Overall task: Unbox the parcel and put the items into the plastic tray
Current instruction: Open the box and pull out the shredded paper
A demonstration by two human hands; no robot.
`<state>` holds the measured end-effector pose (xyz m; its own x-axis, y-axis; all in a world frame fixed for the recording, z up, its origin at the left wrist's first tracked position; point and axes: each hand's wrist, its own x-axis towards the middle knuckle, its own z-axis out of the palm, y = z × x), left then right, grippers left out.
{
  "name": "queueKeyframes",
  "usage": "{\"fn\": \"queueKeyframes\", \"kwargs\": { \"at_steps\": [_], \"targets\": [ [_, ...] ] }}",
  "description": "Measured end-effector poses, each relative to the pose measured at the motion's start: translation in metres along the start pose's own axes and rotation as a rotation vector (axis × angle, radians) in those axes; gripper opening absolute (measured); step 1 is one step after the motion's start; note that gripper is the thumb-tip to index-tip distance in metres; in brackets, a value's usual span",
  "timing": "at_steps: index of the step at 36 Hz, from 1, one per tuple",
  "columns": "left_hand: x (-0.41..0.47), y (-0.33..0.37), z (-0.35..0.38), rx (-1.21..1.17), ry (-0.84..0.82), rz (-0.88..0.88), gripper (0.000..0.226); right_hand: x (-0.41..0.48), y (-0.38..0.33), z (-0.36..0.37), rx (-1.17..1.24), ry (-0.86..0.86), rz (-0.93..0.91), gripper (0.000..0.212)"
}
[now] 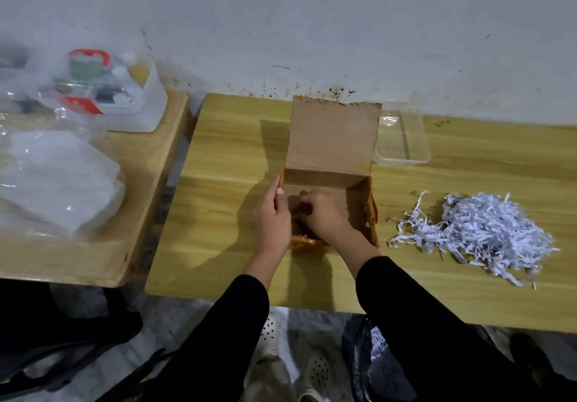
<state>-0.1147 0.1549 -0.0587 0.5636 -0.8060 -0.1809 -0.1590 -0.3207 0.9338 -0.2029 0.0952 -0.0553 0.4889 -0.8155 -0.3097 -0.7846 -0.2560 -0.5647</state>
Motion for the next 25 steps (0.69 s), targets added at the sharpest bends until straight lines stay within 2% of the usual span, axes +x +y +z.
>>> {"fn": "queueKeyframes", "kwargs": {
  "at_steps": [5,11,16,20,22,25],
  "targets": [
    [0.001,0.001,0.000,0.018,0.017,-0.013,0.040,-0.004,0.005,-0.004,0.031,0.023,-0.020,0.020],
    [0.004,0.006,-0.008,0.190,0.042,-0.001,0.037,-0.021,0.021,-0.035,0.247,0.258,-0.007,0.011],
    [0.008,0.027,-0.011,0.335,0.180,0.021,0.035,-0.041,0.061,-0.064,0.241,0.389,-0.001,0.011],
    [-0.001,0.053,0.008,0.337,0.276,0.207,0.037,-0.060,0.097,-0.073,0.181,0.428,-0.003,0.014],
    [-0.015,0.069,0.029,0.359,0.185,0.347,0.036,-0.067,0.118,-0.074,0.134,0.447,-0.001,0.016],
    [-0.041,0.083,0.075,0.413,-0.137,0.533,0.036,-0.078,0.148,-0.071,-0.077,0.379,0.028,0.026]
  ]
}}
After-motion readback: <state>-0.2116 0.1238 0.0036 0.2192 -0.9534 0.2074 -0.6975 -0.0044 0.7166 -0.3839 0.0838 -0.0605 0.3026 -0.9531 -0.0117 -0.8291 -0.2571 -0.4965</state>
